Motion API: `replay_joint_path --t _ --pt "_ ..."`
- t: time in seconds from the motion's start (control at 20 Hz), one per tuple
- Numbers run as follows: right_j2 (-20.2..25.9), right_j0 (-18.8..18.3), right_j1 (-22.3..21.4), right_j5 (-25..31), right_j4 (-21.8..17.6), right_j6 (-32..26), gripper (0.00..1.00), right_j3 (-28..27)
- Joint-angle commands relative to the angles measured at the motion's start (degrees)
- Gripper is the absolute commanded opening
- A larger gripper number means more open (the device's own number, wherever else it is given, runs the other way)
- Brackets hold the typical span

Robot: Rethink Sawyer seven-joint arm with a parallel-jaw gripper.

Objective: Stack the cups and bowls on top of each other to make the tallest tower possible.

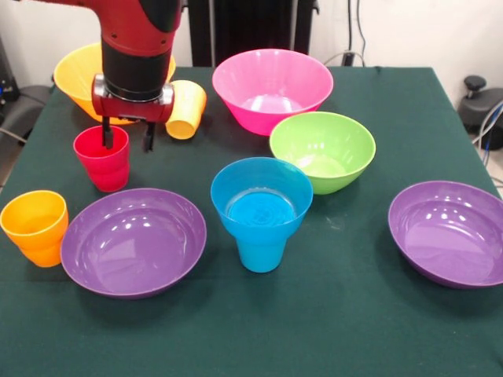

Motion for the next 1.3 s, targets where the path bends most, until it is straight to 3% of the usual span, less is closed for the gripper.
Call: replay_joint_path --t 0.05,0.65,1.0,1.3 --pt "-1.8 1.2 3.0 -5.1 -4.9 -3.2 1.0 2.9" --pt "-5.1 1.0 0.3 -9.6 -4.4 -1.8 1.0 8.1" --pt "-4.7 1.9 1.5 -9.1 -3.6 -3.5 1.0 4.9" --pt "-4.9 2.0 1.5 -11.2 -3.8 -2.6 1.0 5.4"
